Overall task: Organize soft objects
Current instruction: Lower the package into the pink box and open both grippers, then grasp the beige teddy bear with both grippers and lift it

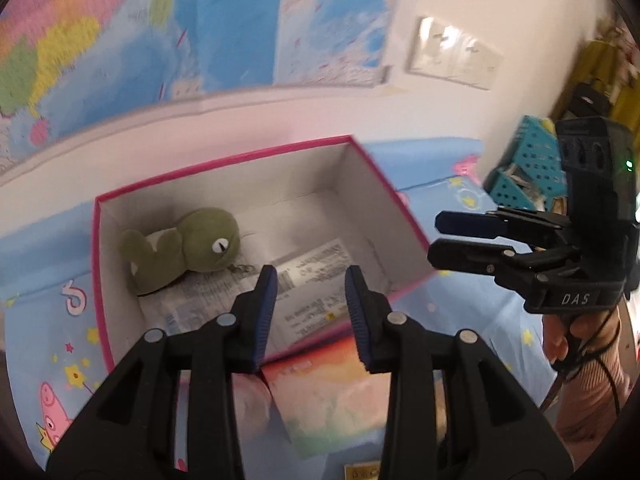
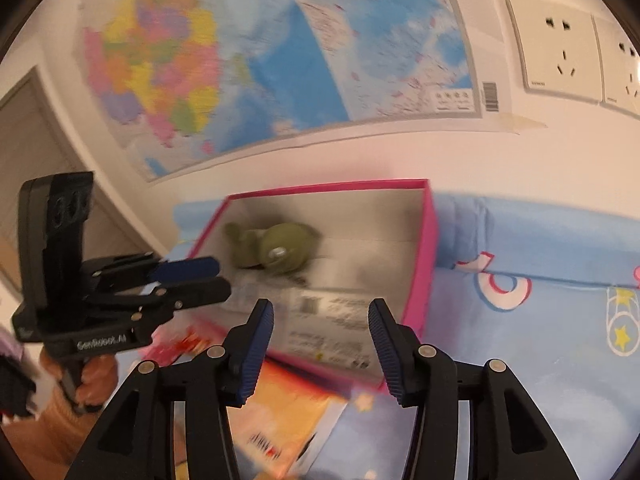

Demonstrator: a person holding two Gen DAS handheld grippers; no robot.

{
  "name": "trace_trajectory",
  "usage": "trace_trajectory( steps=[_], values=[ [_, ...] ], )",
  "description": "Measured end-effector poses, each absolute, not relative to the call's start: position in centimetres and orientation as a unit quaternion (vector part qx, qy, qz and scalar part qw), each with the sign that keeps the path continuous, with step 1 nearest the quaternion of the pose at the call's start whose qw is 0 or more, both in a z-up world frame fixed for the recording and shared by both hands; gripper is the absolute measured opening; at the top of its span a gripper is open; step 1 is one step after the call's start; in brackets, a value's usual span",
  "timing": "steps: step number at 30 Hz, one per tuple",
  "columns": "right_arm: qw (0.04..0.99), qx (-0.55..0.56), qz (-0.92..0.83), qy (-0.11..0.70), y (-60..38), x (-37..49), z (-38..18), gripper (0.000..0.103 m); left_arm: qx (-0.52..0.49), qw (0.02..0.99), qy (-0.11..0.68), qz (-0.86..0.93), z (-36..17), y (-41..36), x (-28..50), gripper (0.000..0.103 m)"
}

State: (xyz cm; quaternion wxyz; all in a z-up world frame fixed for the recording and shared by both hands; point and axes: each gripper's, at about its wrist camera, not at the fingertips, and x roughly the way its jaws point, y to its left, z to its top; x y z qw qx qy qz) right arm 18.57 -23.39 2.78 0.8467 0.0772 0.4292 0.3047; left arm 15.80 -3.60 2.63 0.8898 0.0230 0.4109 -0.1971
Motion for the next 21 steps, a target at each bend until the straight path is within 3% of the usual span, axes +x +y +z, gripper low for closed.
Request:
trace_trajectory(
  steps=[3, 9, 11, 21],
  values=[
    [0.843, 0.079, 0.330, 0.417, -23.8, 16.1, 3.5, 0.051, 0.030, 0.895, 0.388, -0.218, 3.1, -3.3, 13.3, 0.049],
    [0.825, 0.070, 0.380, 0.412, -24.6, 10.0, 3.7, 0.052, 0.044, 0.893, 0.374, -0.246, 2.3, -3.3, 8.8, 0.050],
    [0.822, 0.058, 0.382, 0.418, -24.8, 8.5, 3.1, 0.057, 0.045, 0.892, 0.374, -0.249, 1.6, -3.5, 7.6, 0.050],
    [0.808, 0.116, 0.282, 0.505, -28.7, 7.2, -4.6, 0.057, 0.018, 0.846, 0.447, -0.290, -4.0, -5.2, 4.4, 0.050]
  ],
)
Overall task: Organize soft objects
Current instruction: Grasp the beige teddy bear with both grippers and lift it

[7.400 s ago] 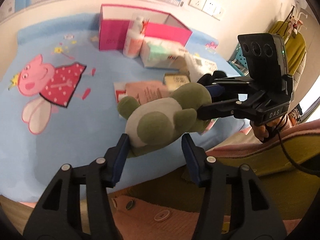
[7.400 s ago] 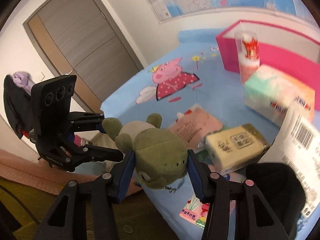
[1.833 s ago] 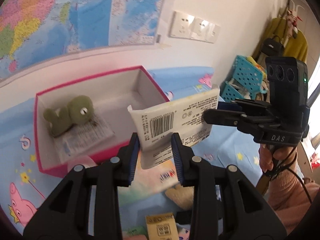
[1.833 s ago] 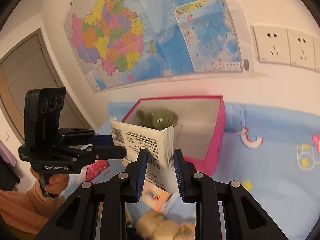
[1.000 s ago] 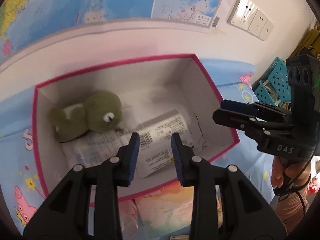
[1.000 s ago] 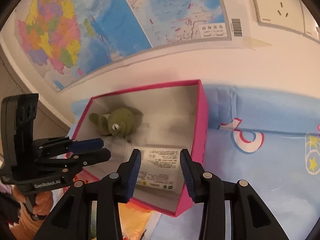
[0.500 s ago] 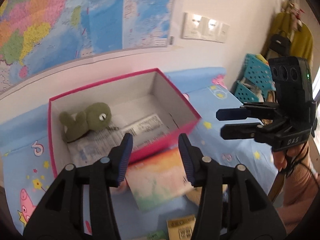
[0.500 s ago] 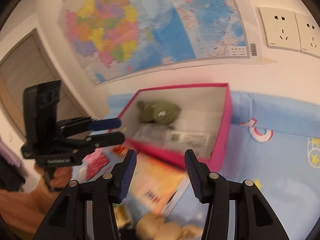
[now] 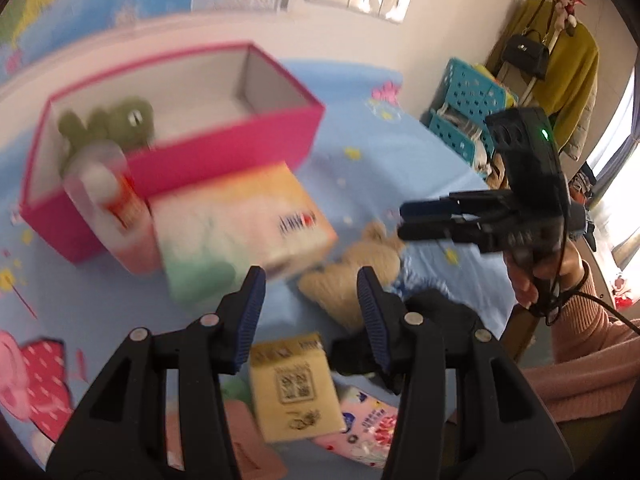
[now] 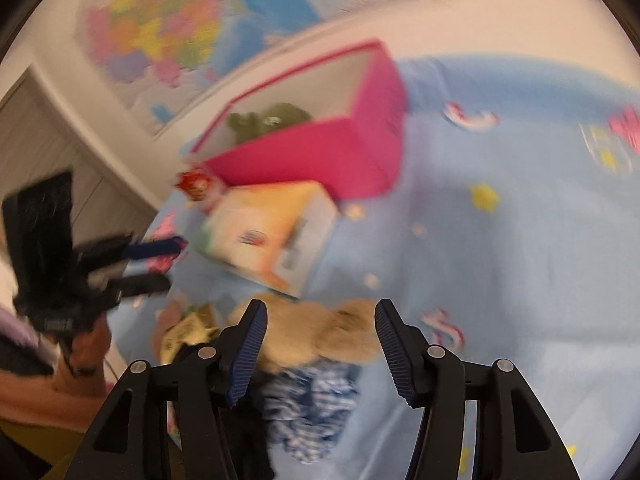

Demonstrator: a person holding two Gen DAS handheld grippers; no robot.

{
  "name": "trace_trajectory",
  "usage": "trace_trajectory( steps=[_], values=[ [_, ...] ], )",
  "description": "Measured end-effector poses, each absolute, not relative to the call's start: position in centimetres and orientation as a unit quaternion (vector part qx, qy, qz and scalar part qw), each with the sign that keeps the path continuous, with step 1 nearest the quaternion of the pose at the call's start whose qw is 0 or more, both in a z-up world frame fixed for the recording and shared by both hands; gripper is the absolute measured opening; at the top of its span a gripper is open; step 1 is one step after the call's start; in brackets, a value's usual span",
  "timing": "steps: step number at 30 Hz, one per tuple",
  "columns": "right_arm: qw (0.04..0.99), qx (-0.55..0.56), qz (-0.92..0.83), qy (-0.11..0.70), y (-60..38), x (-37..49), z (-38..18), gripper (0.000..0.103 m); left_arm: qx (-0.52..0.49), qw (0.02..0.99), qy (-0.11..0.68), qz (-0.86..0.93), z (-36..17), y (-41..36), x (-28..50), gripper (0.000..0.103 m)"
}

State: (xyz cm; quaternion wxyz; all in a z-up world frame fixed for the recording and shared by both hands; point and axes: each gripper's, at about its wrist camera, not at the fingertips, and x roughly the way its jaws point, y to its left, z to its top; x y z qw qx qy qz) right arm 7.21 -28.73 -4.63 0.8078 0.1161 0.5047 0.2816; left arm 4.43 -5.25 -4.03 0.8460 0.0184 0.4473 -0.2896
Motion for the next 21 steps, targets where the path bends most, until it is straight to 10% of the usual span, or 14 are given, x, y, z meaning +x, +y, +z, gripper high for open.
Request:
trace_trajectory(
  steps=[12, 17, 21],
  values=[
    [0.783, 0.188, 0.297, 0.513, -29.8, 7.4, -7.9, 0.058, -0.014, 0.785, 0.533, -0.315, -8.8, -7.8, 5.4, 0.050],
    [0.784, 0.195, 0.307, 0.504, -30.1, 7.0, -7.8, 0.029, -0.034, 0.769, 0.545, -0.332, -9.4, -8.4, 5.6, 0.050],
    [0.790, 0.186, 0.315, 0.491, -30.1, 6.5, -7.1, 0.024, -0.039, 0.767, 0.548, -0.333, -9.4, -8.5, 5.7, 0.050]
  ],
)
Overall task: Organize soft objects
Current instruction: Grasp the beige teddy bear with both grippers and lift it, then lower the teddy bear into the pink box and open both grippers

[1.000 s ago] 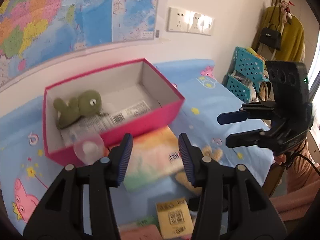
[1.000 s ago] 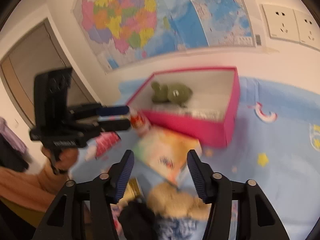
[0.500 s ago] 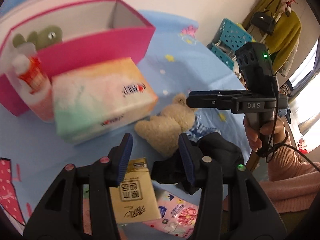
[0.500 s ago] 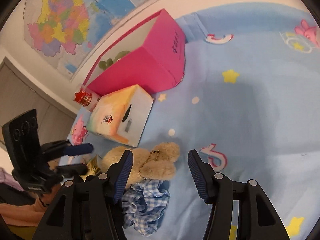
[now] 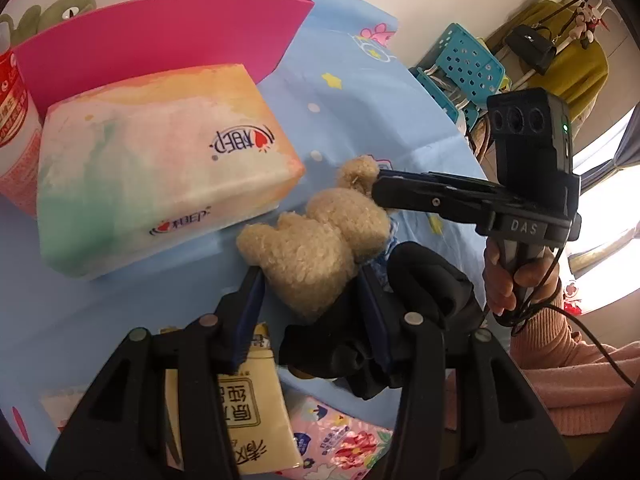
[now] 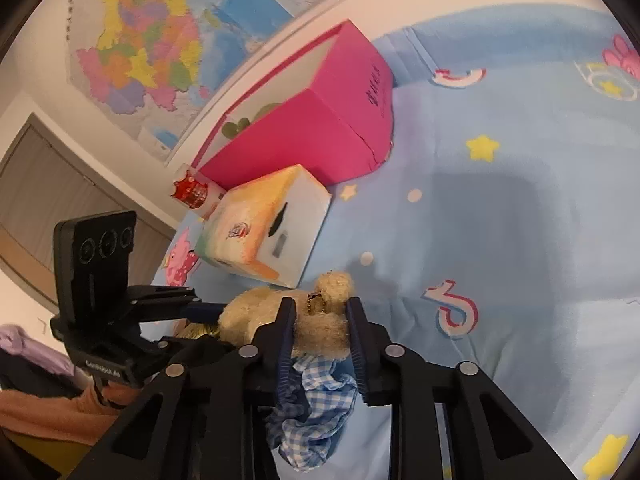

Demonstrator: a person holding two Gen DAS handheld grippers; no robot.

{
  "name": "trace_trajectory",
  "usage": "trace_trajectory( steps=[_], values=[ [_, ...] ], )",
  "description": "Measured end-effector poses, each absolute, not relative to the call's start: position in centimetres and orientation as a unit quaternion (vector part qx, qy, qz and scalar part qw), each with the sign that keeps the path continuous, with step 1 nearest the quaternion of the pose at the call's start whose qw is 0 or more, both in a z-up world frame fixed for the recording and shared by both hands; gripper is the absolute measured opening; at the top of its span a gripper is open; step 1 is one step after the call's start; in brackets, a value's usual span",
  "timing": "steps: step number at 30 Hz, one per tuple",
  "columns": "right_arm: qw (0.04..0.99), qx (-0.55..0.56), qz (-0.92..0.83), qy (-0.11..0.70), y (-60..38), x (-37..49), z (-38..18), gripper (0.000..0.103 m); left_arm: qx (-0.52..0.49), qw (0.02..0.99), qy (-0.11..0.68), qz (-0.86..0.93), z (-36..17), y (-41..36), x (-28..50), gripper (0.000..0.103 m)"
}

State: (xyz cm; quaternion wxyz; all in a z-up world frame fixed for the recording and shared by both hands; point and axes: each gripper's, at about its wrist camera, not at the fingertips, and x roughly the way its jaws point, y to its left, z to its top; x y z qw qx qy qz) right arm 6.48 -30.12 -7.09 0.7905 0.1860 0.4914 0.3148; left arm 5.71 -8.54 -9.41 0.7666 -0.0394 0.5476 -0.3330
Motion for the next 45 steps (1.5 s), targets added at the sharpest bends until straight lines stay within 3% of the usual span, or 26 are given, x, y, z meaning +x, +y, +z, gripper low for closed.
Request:
trace_trajectory(
  steps=[8, 26, 34, 45],
  values=[
    [0.805, 0.180, 0.323, 0.464, -30.2, 5.7, -5.3, 0.022, -0.051, 0.773, 0.536, -0.336, -7.8, -7.7, 5.5, 0.050],
    [0.847, 0.137, 0.355, 0.371, -28.3, 9.1, 3.3, 0.022, -0.010, 0.858, 0.422, -0.294, 2.1, -6.3, 7.6, 0.050],
    [0.853, 0.134, 0.357, 0.356, -26.3, 14.0, 4.6, 0.022, -0.014, 0.876, 0.412, -0.253, 3.2, -5.3, 12.4, 0.050],
    [0.849, 0.135, 0.336, 0.386, -24.5, 19.7, 2.3, 0.022, -0.012, 0.874, 0.436, -0.213, 1.8, -5.3, 18.3, 0.050]
  ],
)
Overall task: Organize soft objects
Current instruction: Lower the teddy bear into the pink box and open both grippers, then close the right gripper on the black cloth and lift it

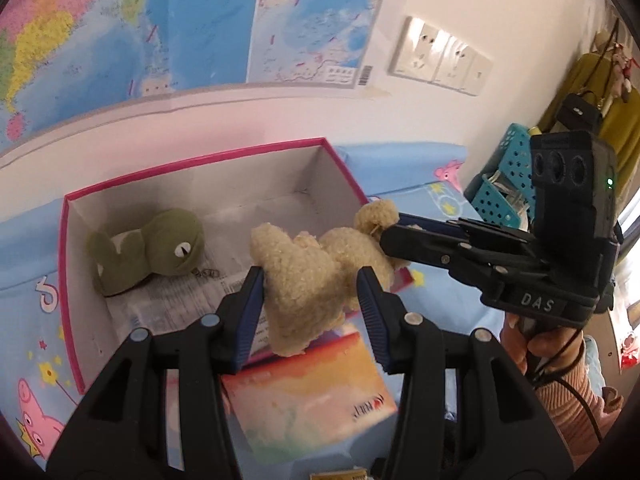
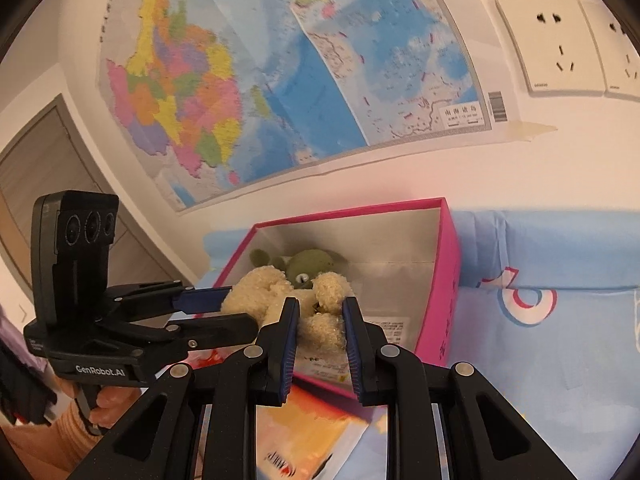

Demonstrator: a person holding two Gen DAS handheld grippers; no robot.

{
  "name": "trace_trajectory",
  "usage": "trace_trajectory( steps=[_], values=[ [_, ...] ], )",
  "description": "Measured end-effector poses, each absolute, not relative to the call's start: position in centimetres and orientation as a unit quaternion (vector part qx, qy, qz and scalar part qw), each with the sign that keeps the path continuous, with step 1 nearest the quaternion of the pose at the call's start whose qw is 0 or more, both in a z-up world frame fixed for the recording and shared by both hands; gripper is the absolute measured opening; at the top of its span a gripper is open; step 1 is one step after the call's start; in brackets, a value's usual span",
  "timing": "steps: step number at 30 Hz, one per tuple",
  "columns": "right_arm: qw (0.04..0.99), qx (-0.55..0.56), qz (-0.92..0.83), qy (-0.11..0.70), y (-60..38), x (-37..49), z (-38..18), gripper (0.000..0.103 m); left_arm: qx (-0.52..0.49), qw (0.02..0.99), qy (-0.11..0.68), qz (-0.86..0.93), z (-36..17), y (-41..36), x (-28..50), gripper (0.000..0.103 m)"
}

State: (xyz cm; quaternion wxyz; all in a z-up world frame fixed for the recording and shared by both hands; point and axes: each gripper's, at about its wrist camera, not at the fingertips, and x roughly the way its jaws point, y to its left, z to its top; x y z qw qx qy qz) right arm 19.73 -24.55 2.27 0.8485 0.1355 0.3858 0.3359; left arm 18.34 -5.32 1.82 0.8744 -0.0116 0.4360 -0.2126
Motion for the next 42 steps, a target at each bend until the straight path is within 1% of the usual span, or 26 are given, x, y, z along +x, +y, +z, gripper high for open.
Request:
trace_trajectory(
  steps=[6, 9, 10, 11, 12, 16, 19, 25, 26, 29, 35, 36, 37, 38, 42],
  values=[
    [0.850, 0.122, 0.314, 0.405, -24.1, 20.9, 0.7, 0.023, -0.016, 0.865, 0.459, -0.202, 0.0, -5.5, 20.0, 0.050],
    [0.855, 0.112, 0.296, 0.410, -24.2, 20.8, 0.2, 0.027, -0.014, 0.862, 0.467, -0.194, -0.8, -5.6, 20.4, 0.050],
    [0.857, 0.109, 0.286, 0.414, -24.2, 20.8, 0.1, 0.029, -0.015, 0.863, 0.469, -0.188, -1.0, -5.6, 20.5, 0.050],
    [0.859, 0.107, 0.276, 0.417, -24.4, 20.7, 0.0, 0.036, -0.015, 0.864, 0.468, -0.186, -1.0, -5.5, 20.5, 0.050],
    [0.860, 0.107, 0.272, 0.418, -24.5, 20.6, 0.0, 0.037, -0.015, 0.864, 0.467, -0.185, -1.0, -5.4, 20.4, 0.050],
    [0.871, 0.092, 0.266, 0.403, -25.1, 19.2, 1.0, 0.042, -0.004, 0.876, 0.445, -0.185, -0.1, -5.0, 18.9, 0.050],
    [0.871, 0.091, 0.282, 0.391, -25.7, 17.5, 1.9, 0.043, 0.007, 0.883, 0.425, -0.199, 0.7, -5.0, 17.0, 0.050],
    [0.856, 0.093, 0.334, 0.383, -26.7, 13.3, 3.1, 0.052, 0.026, 0.884, 0.394, -0.251, 1.4, -5.5, 12.2, 0.050],
    [0.849, 0.092, 0.347, 0.388, -26.8, 12.1, 3.1, 0.056, 0.027, 0.882, 0.393, -0.259, 1.3, -5.4, 11.5, 0.050],
    [0.832, 0.084, 0.372, 0.404, -27.1, 9.4, 2.5, 0.060, 0.029, 0.876, 0.394, -0.275, 0.6, -5.3, 9.6, 0.050],
    [0.805, 0.046, 0.378, 0.454, -26.3, 5.1, 0.0, 0.062, 0.019, 0.862, 0.415, -0.292, -1.6, -5.1, 6.8, 0.050],
    [0.802, 0.042, 0.377, 0.462, -26.2, 4.6, -0.5, 0.064, 0.018, 0.860, 0.418, -0.292, -2.0, -5.1, 6.5, 0.050],
    [0.799, 0.037, 0.375, 0.470, -25.9, 4.2, -1.0, 0.070, 0.013, 0.857, 0.424, -0.293, -2.4, -5.1, 6.2, 0.050],
    [0.796, 0.031, 0.371, 0.477, -25.7, 3.8, -1.6, 0.072, 0.008, 0.855, 0.428, -0.293, -2.8, -5.1, 6.1, 0.050],
    [0.783, 0.023, 0.375, 0.496, -24.6, 3.0, -3.3, 0.072, -0.013, 0.846, 0.441, -0.298, -4.0, -5.0, 5.3, 0.050]
  ],
)
